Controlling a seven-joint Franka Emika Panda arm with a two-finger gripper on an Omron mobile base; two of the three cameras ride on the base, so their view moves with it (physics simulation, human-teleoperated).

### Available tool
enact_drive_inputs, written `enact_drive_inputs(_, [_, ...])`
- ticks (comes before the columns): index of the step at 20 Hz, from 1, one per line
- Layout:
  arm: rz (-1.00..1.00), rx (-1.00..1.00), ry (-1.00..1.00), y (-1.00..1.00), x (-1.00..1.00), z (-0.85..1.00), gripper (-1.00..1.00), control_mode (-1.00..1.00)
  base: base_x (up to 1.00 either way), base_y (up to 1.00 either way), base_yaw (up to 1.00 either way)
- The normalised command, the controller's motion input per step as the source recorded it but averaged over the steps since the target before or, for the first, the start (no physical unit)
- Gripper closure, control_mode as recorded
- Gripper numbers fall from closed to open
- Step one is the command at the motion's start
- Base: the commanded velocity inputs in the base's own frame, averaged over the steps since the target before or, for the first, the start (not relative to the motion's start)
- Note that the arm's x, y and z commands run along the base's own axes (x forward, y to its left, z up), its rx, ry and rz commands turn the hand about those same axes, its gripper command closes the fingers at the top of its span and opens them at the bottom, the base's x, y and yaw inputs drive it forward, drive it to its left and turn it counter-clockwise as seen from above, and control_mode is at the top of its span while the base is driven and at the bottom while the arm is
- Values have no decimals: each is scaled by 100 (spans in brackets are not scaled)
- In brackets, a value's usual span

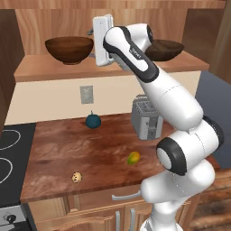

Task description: Pick both bowls and place them on the counter. Then place the cookie dough ball in one bowl and place the mango in the other bowl.

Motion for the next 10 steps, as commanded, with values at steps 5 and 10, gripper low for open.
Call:
enact_drive_inputs(5, [0,-1,7,9,22,-4,-100,-100,0,0,0])
enact_drive_inputs(10, [0,0,8,2,23,-23,-100,-100,0,0,0])
